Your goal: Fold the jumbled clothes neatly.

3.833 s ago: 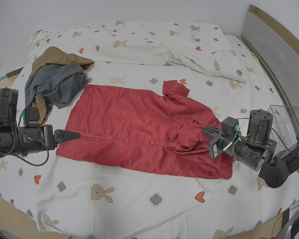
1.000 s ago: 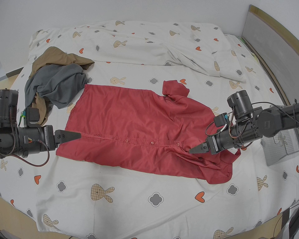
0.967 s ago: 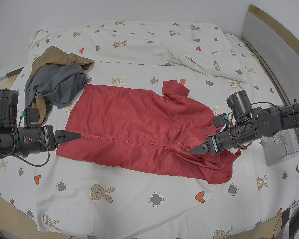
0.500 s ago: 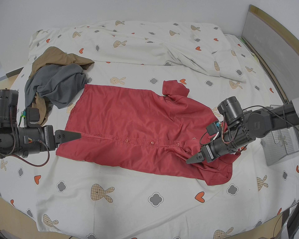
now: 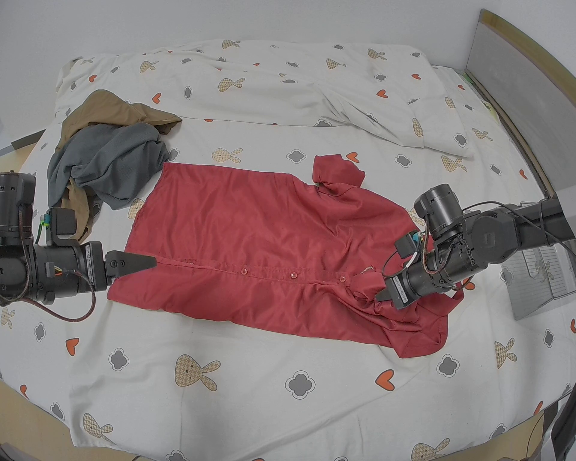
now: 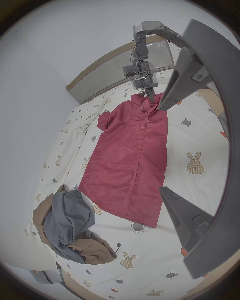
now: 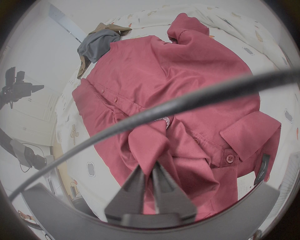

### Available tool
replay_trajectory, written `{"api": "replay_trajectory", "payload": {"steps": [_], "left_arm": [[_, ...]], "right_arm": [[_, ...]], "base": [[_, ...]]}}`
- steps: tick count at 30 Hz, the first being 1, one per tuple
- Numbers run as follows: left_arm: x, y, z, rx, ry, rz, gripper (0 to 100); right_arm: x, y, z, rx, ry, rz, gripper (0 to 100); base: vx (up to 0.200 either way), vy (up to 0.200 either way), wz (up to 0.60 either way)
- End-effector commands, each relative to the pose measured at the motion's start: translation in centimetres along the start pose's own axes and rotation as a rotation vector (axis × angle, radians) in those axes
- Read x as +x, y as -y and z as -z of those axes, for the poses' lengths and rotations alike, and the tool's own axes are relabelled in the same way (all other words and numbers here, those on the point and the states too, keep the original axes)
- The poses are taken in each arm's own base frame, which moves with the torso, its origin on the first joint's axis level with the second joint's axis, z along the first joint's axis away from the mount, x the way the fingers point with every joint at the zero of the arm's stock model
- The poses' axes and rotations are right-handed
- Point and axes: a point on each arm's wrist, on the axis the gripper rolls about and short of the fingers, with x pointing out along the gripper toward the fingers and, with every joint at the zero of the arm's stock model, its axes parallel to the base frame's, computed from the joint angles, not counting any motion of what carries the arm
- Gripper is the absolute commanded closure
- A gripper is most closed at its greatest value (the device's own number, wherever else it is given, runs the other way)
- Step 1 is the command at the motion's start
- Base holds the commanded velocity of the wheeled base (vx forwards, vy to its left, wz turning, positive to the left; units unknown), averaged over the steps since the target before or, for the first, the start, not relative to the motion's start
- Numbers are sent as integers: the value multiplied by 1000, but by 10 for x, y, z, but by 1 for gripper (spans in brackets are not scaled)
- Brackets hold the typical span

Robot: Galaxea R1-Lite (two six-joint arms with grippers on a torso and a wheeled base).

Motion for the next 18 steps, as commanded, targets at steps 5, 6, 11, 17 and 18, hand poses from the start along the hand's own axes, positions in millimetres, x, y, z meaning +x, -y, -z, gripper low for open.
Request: {"api": "replay_trajectory", "payload": {"steps": [5,6,11,17,18], "left_arm": [[1,0,0,-1,-2,0,0],[1,0,0,-1,-2,0,0],[1,0,0,-2,-3,-1,0],[1,0,0,-1,-2,0,0],[1,0,0,-1,-2,0,0]], "right_arm": [[-33,-13,-9,-61,77,100,100],[-42,-19,-10,-94,98,156,100],[-55,-35,-14,-149,128,309,100],[-54,-42,-19,-253,191,492,100],[-54,-42,-19,-253,191,492,100]], "base": [[0,0,0],[0,0,0],[0,0,0],[0,0,0],[0,0,0]]}}
